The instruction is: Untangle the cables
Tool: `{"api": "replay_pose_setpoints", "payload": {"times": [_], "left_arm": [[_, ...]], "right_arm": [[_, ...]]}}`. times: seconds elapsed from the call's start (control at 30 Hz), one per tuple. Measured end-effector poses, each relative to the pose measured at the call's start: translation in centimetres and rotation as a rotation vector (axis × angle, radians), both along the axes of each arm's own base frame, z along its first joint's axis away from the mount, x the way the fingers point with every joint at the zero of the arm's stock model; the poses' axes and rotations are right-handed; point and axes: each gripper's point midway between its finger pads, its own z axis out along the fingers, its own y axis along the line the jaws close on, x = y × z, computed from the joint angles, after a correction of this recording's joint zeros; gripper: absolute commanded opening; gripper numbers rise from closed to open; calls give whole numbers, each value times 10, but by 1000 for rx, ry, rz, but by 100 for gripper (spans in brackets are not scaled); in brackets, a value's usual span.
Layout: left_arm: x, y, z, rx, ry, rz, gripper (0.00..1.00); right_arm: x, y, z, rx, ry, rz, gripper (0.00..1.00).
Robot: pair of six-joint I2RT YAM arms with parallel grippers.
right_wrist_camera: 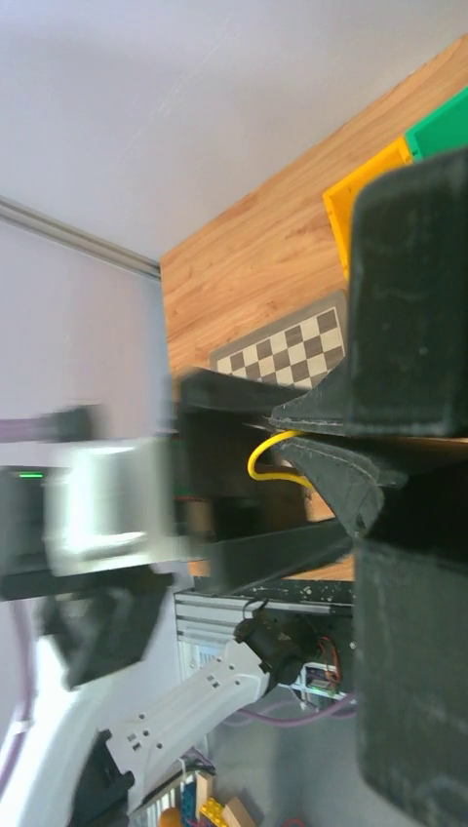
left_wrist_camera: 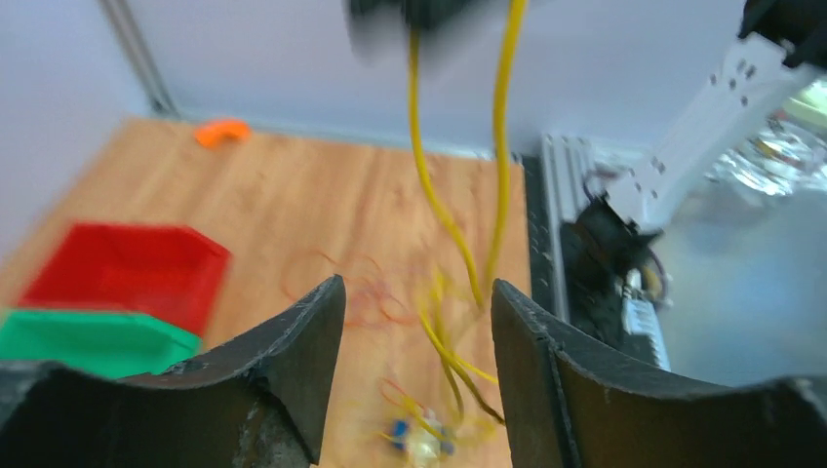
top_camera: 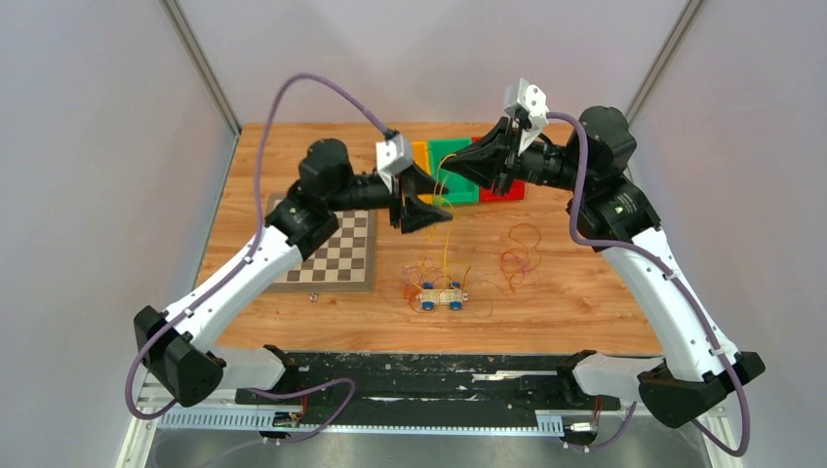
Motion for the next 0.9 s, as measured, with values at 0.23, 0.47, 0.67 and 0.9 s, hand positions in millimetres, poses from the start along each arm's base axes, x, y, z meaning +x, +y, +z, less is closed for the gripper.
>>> {"api": "replay_pose_setpoints", "payload": {"times": [0.23,0.47,0.67,0.9], "left_arm": [[-19,4,-181,151,302,20,12],[-31,38,-222,166,322,116,25],[-26,77,-279,267,453,251,38],[-22,101,-304,329,538,331,24]], "right_arm": [[4,-3,33,53,-36,-38,0],[10,-17,63,106,-36,-105,0],[12,-44,124,222,-190,-227,0],[5,-63,158,292,-293,-305,0]]}}
